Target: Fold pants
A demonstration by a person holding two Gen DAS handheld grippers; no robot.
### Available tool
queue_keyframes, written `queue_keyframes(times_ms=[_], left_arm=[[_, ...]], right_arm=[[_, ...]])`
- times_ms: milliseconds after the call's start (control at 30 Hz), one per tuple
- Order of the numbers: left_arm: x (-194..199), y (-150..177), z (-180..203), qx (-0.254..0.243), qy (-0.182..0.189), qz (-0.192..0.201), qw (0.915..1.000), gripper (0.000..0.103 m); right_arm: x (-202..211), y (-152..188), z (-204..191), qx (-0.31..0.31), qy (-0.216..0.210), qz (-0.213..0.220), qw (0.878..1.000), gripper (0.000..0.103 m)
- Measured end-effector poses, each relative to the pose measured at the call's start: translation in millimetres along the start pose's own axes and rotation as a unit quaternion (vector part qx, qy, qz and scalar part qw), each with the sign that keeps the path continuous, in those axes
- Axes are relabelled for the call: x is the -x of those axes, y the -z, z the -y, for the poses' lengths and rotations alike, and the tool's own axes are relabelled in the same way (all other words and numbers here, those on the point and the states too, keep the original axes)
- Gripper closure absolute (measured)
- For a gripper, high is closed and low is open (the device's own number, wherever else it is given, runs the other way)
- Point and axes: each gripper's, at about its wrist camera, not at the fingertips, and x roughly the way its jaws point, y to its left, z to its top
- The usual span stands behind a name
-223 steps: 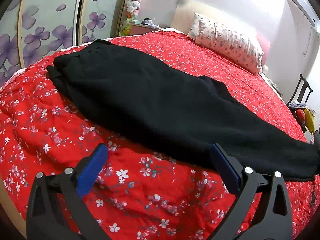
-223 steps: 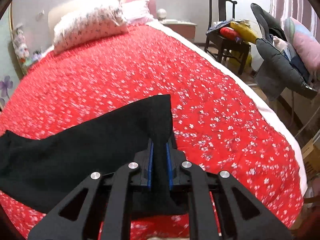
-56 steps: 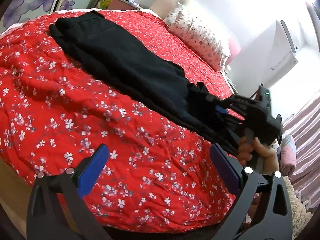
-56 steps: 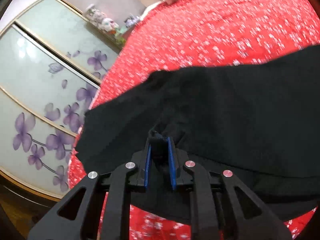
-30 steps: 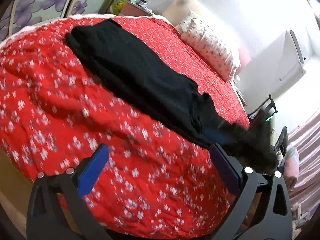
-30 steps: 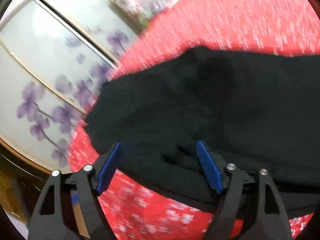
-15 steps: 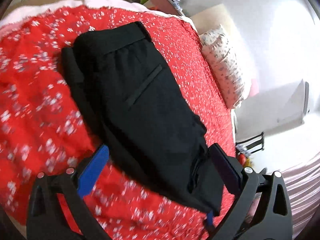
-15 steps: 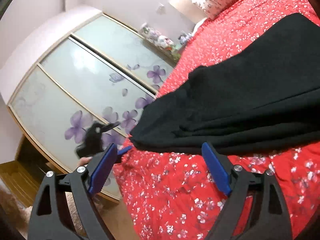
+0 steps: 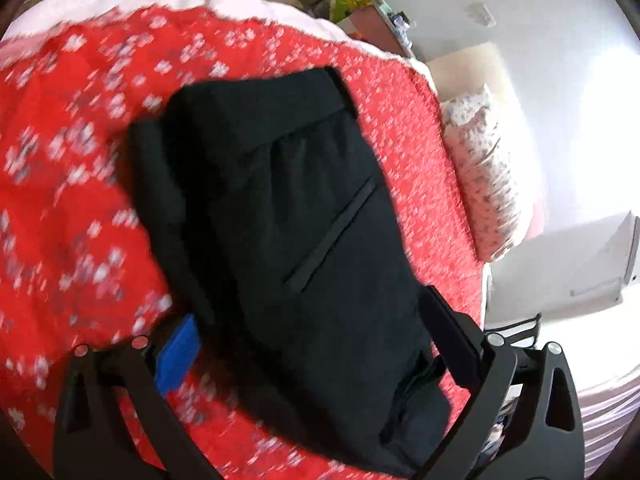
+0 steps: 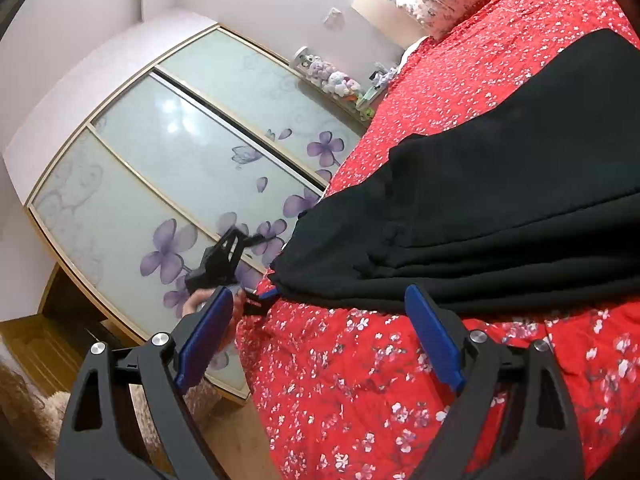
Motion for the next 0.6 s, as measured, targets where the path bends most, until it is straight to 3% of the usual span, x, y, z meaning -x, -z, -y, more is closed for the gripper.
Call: queue_keyframes(times_ms=[133,233,367,500,600], left_arm=[[10.3,0.4,29.9,-0.064,0.036,0.022,0.9971,0.003],[1.7,-0.4,32.4,-0.068,0.009,0.018,0.9975,0.005],[-11.4,-5.5,13.6,-0.027,-0.016,0.017,0.9994,0.025],[-14.3,-7.8,0.1,0.015,-0.021,0.023,0.9994,0.037],[-15.4,-10.9,-7.5,0.045,-0.045,0.023,0.9977,0.058]], right_arm=[[-1.2,-0.1,-0.6,0.005,-0.001,-0.002,1.000,0.012],[-1.4,0.1,0.3,0.004,-0.004,-0.002,1.000,0.012],[-1.1,0.5,0.0,0.003,-0.006,-0.001,1.000,0.012],[-2.6,1.4,-1.1,0.006,-0.005,-0.001,1.000,0.011],[-2.3,1.8,-1.3,0.006,-0.005,-0.001,1.000,0.011]])
